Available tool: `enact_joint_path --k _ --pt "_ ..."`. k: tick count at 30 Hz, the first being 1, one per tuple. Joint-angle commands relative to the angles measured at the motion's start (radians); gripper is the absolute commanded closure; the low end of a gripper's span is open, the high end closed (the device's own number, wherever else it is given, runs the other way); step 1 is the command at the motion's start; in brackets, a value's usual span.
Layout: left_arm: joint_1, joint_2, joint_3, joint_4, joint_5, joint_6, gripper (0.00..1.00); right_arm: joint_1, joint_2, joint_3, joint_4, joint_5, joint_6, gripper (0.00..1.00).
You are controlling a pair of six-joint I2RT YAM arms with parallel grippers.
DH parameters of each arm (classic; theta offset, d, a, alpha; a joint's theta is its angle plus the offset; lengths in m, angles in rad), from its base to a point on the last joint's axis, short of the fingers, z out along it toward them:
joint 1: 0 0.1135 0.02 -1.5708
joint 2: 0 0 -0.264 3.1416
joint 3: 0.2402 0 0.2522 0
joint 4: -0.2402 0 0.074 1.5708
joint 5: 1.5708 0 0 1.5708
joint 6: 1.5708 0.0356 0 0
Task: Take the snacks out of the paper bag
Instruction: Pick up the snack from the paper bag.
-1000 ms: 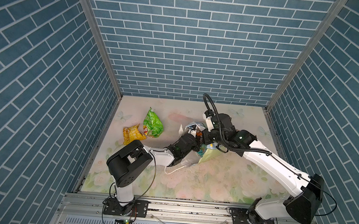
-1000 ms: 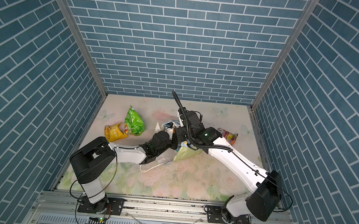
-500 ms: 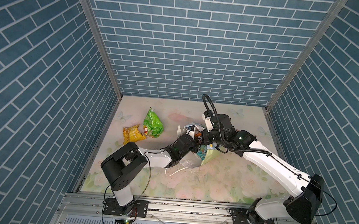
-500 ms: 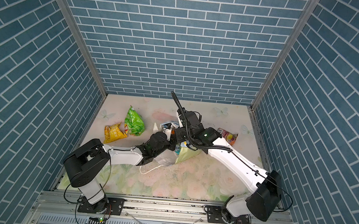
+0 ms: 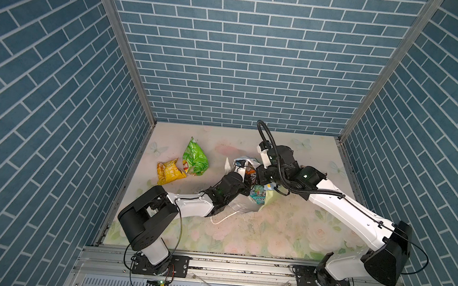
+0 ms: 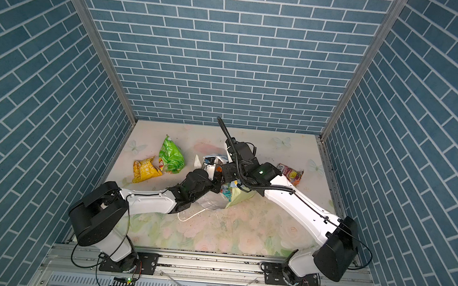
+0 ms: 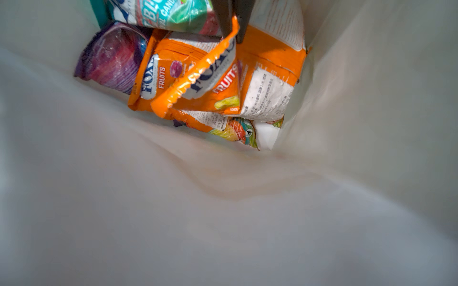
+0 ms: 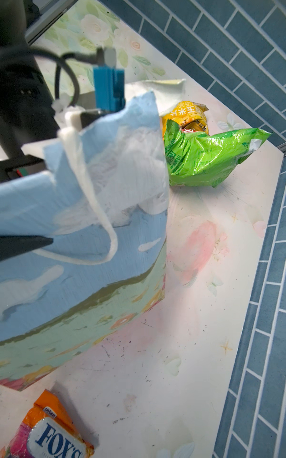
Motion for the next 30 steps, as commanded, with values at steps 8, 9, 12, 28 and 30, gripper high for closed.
enact_joint_path --k 8,9,12,28,30 --pt "0.014 -0.113 -0.035 0.014 -0.021 0.004 1.0 -0.002 0.023 0.034 -0.027 0.097 0.014 1.0" --pt "0.013 -0.123 -0.04 0.011 -0.024 0.003 1.0 -0.002 0.027 0.034 -0.027 0.098 0.012 1.0" --pt "0.013 -0.157 -0.04 -0.004 -0.034 0.005 1.0 -0.003 0.035 0.036 -0.029 0.102 0.012 1.0" --pt "0.014 -0.333 -0.105 -0.08 -0.057 0.0 1.0 -0.002 0.057 0.043 -0.027 0.106 0.014 1.0" --pt "0.014 -0.355 -0.115 -0.081 -0.057 -0.009 1.0 -0.002 0.061 0.043 -0.027 0.109 0.018 1.0"
